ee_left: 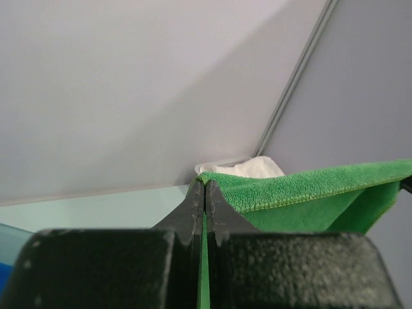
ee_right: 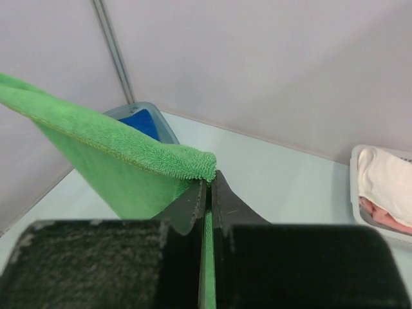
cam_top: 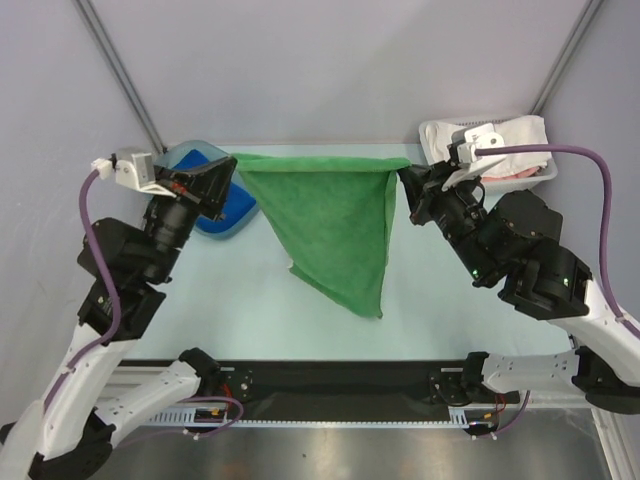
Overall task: Fold and stack the towels
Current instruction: Flatten out the crumpled towel
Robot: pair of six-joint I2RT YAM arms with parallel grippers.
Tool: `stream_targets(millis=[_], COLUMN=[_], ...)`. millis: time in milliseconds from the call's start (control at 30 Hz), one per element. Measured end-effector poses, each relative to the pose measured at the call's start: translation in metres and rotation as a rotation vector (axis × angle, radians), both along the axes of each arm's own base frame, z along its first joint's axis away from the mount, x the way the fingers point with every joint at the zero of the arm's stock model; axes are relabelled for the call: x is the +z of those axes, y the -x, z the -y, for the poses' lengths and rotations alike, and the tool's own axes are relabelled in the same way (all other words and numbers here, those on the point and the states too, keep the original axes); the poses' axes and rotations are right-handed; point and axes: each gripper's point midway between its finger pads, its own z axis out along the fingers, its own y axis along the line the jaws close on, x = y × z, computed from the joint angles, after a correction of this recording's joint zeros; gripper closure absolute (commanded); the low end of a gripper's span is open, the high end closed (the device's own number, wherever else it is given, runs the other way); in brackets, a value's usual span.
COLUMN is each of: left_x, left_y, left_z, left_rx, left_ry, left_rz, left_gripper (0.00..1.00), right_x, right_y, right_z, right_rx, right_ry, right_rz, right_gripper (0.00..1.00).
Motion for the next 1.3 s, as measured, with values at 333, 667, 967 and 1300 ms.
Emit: stream_targets(millis=[333, 667, 967, 1300], left_x=[-0.011, -0.113, -0.127, -0.191], left_y=[-0.039, -0.164, -0.261, -0.320], left_z=[0.021, 0.049, 0.043, 0.043], left_rx=[0.023, 0.055, 0.076, 0.081], left_ry=[-0.049, -0.161, -0.134, -0.160], left_rz=[-0.046, -0.264, -0.298, -0.387], left_gripper=[1.00, 1.00, 1.00, 1.00], right_x=[-0.014, -0.113, -0.203, -0.237], right_y=[-0.057, -0.190, -0.284, -0.342], right_z=[0.020, 0.070, 0.061, 0.060], right_rx=[-0.194, -0.234, -0.138, -0.135], right_ry=[0.069, 0.050, -0.004, -0.041], right_rz=[0.007, -0.198, -0.364, -0.392], right_gripper=[1.00, 1.00, 1.00, 1.00])
